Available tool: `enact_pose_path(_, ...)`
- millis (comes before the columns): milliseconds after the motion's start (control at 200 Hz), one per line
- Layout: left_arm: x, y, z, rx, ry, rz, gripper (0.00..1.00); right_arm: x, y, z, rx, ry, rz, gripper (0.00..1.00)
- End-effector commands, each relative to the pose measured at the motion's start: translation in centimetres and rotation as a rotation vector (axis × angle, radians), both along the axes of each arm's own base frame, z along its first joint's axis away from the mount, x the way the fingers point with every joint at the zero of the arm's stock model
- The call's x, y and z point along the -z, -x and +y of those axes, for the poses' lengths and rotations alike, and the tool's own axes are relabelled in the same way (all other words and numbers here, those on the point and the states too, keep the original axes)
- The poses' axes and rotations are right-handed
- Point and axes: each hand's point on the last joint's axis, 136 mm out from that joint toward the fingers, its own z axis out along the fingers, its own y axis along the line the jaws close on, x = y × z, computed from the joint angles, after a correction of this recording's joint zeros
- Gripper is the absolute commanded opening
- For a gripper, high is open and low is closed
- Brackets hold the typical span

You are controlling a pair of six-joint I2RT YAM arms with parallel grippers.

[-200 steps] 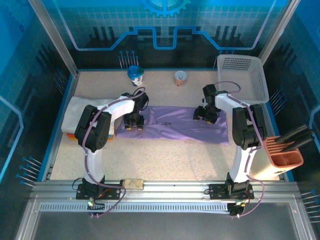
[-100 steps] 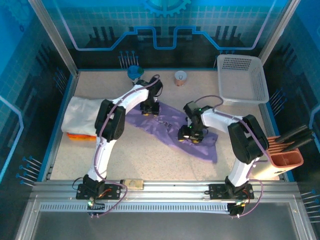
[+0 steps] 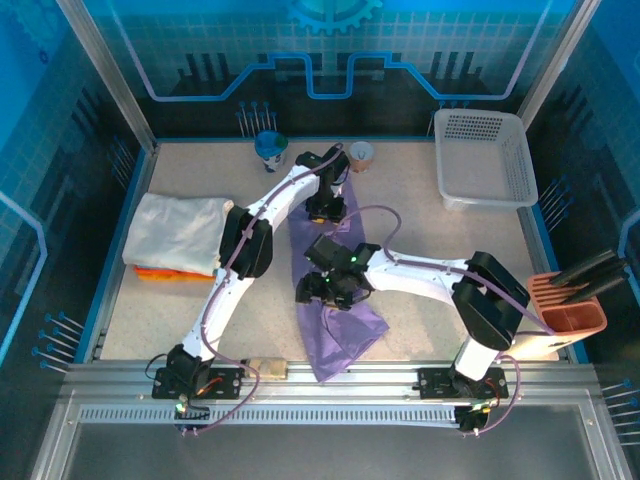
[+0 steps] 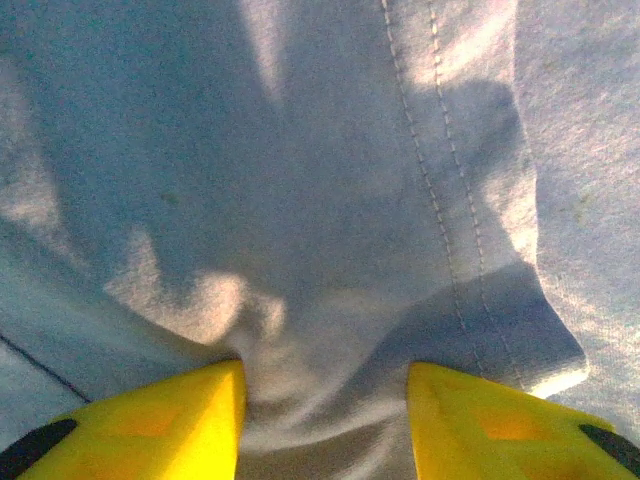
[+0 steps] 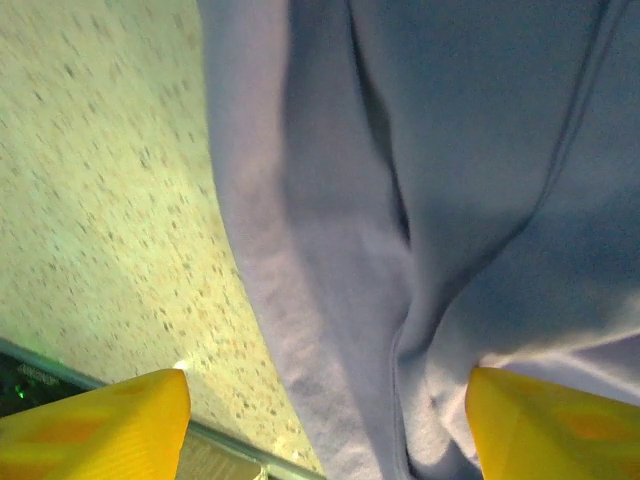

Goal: Fold and stack the t-shirts

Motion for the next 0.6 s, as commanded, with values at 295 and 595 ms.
enact_pose_path(295, -14.7, 1.9, 6.4, -0.091, 0.062, -0.226, 0.54, -7.3, -12.1, -6.6, -0.040, 0.147, -0.403, 0.82)
enact_pose_path(595, -12.5, 9.4, 11.8, -0.237, 0.029, -0.235, 0.64, -2.4, -19.9, -4.6, -0.196, 0.198, -0.336, 0.78)
